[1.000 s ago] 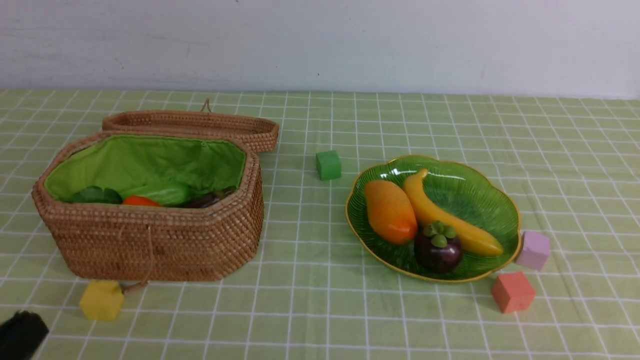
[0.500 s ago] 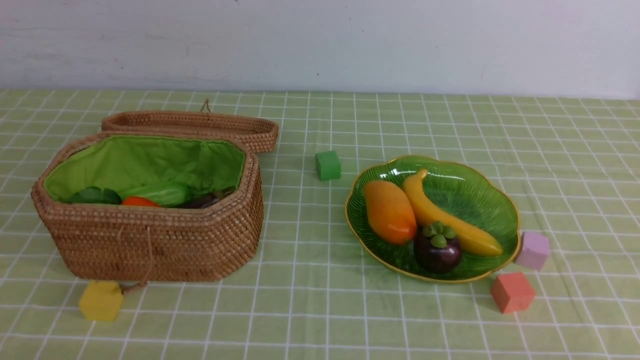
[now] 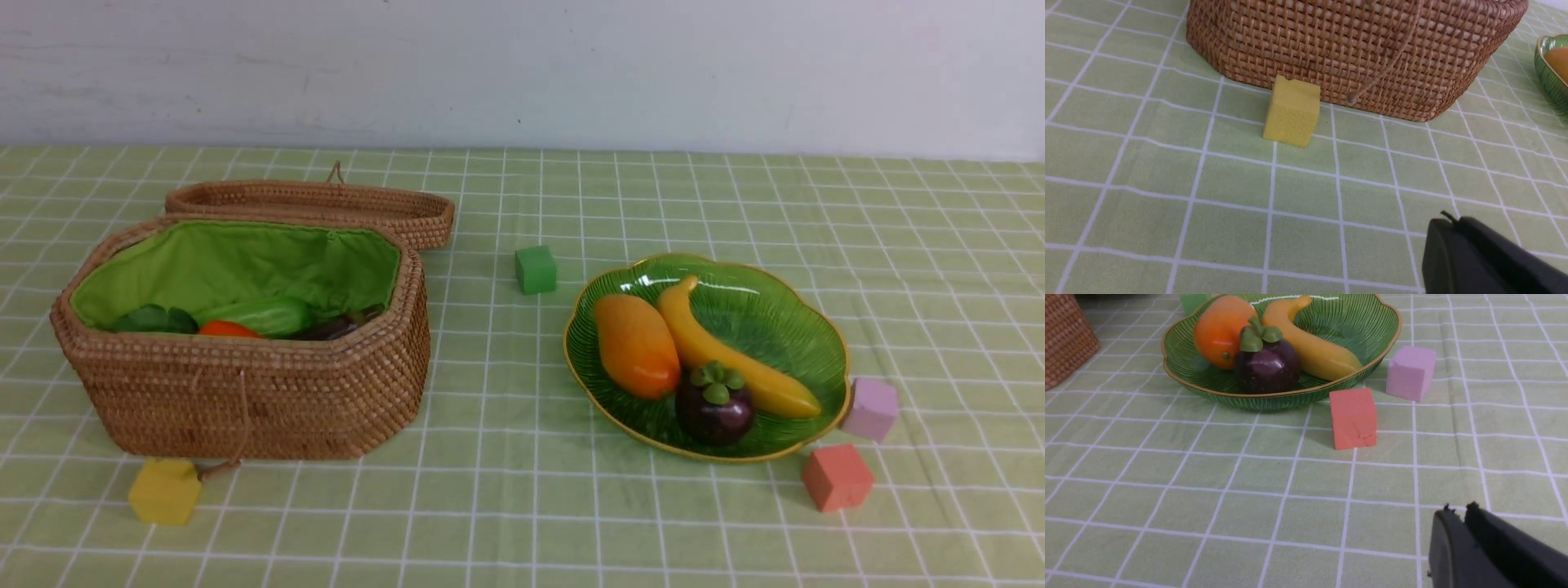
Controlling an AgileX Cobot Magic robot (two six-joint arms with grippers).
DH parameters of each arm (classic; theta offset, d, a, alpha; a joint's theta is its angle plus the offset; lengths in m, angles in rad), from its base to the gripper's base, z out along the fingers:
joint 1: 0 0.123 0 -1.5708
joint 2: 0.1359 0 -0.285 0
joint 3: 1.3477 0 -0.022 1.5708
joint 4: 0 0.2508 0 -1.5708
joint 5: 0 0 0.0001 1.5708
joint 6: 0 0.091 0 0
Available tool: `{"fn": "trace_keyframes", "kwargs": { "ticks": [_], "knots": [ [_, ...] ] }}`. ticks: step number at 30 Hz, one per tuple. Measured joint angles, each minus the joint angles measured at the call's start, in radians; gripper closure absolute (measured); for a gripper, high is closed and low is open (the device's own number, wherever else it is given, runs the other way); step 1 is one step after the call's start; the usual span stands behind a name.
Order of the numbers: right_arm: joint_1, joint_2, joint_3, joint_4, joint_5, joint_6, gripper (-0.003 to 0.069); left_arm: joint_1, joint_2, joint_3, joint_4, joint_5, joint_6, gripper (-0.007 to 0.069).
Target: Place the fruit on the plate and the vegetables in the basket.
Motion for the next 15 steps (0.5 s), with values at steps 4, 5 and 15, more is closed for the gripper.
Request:
{"fn": "trace_keyframes", "kwargs": {
  "ticks": [4,5,15],
  "knots": [
    [0.0,0.0,0.0,0.0,0.0,0.0,0.0606,0.0,0.0,0.0,0.0,0.0,0.0,0.0637],
    [0.0,0.0,0.0,0.0,0.0,0.0,0.0606,0.0,0.0,0.0,0.0,0.0,-0.001,0.0637],
    [0.0,0.0,0.0,0.0,0.0,0.0,0.0595,0.0,0.0,0.0,0.001,0.0,-0.002,0.0636]
  ]
}}
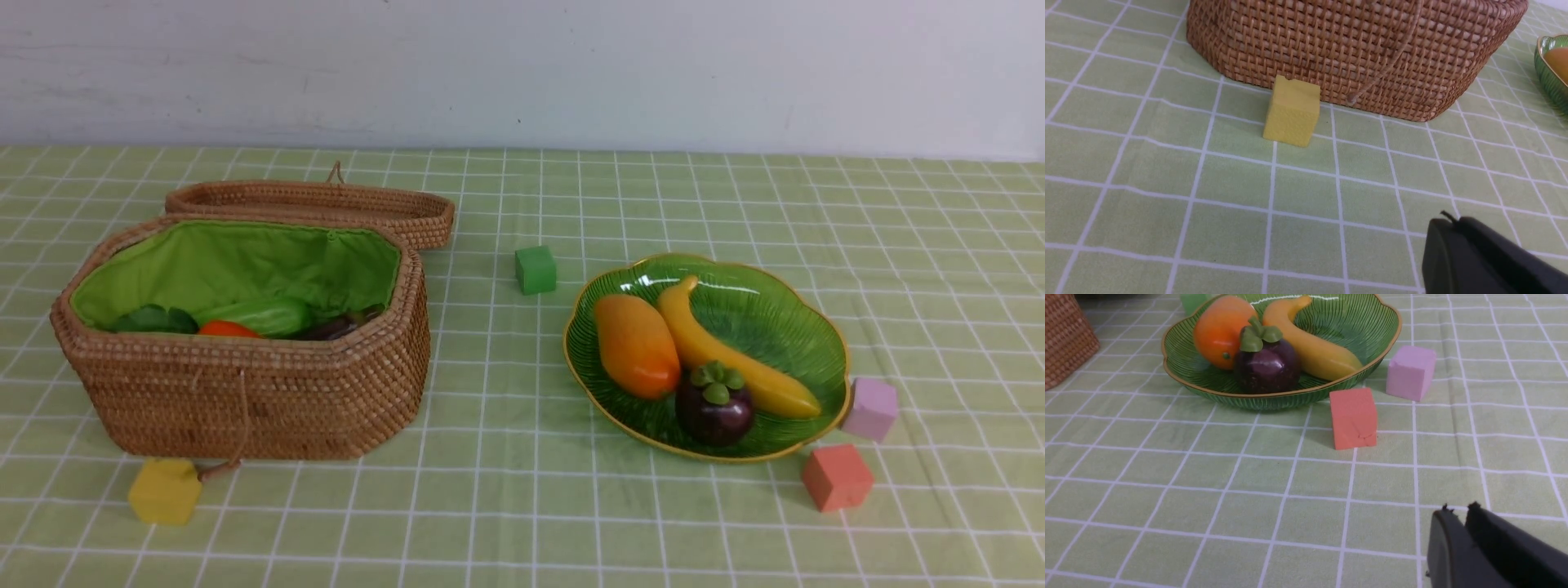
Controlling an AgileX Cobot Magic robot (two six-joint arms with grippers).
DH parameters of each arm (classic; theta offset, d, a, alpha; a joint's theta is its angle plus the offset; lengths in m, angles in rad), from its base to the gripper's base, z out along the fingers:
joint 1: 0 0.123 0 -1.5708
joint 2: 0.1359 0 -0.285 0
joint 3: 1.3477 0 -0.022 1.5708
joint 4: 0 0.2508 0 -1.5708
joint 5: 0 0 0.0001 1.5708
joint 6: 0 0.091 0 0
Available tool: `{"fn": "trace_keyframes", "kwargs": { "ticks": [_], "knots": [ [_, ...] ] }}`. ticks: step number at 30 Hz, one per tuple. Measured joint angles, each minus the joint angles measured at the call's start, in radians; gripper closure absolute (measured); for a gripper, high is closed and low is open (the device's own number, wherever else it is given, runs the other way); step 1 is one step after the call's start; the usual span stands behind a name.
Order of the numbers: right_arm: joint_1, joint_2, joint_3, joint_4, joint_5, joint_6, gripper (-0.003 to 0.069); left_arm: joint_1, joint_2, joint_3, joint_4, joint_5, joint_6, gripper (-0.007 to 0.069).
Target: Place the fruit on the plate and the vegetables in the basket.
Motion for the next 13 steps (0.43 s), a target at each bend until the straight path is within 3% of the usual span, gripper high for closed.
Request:
{"fn": "trace_keyframes", "kwargs": {
  "ticks": [13],
  "knots": [
    [0.0,0.0,0.0,0.001,0.0,0.0,0.0575,0.0,0.0,0.0,0.0,0.0,0.0,0.0622]
  ]
}}
